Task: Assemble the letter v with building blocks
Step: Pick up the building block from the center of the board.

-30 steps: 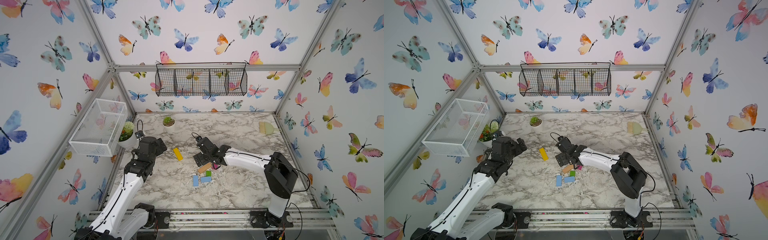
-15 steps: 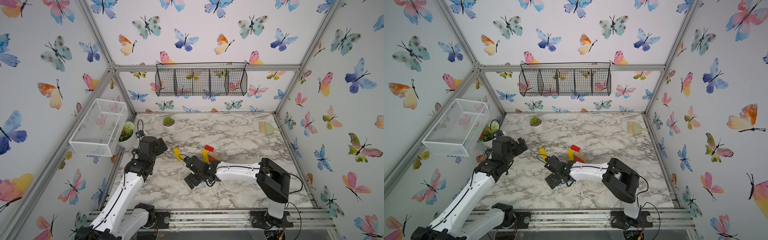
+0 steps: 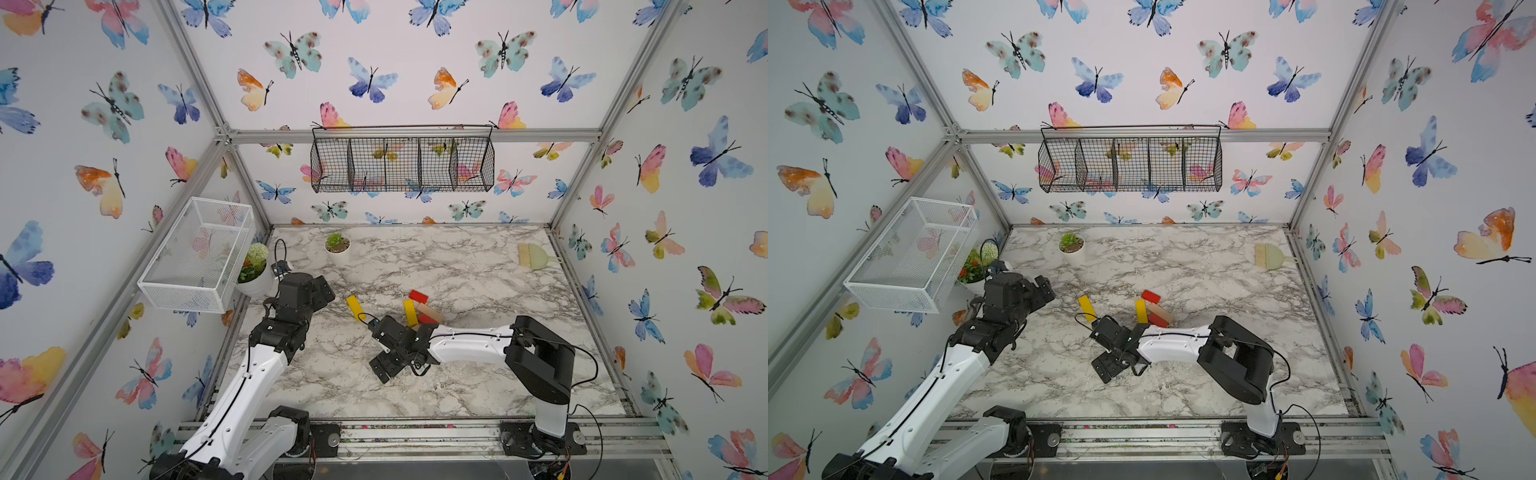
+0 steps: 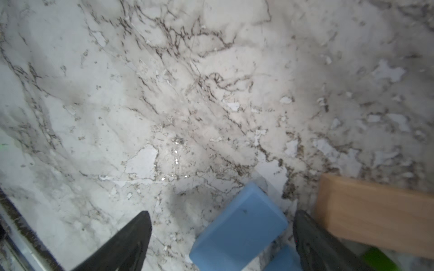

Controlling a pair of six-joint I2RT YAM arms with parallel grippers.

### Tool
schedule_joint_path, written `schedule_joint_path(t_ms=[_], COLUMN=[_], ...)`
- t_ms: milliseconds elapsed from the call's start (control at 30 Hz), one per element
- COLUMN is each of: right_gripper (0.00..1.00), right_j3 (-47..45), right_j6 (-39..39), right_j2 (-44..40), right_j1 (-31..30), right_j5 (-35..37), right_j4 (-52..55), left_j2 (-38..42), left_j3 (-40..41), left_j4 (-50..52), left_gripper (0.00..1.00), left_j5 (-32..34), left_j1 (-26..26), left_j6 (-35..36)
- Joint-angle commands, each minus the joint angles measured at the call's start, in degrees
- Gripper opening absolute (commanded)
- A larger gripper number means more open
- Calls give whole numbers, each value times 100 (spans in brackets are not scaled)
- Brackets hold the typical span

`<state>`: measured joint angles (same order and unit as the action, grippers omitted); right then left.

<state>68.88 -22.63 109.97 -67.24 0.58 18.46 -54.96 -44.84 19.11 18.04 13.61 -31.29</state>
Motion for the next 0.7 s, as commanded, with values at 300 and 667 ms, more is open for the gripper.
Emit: schedule_joint_path(t_ms=[300, 667], right_gripper=[92, 85], right_j3=[67, 396], right_j6=[28, 85], right_j2=[272, 542], right_j1=[-52, -109], right_j5=[-433, -306], right_j4=[68, 291], left_j2=[64, 64], left_j3=[59, 91], left_j4=[-39, -57], left_gripper=[98, 98], left_j5=[-20, -10], left_j1=[-25, -33], left_j6=[35, 17])
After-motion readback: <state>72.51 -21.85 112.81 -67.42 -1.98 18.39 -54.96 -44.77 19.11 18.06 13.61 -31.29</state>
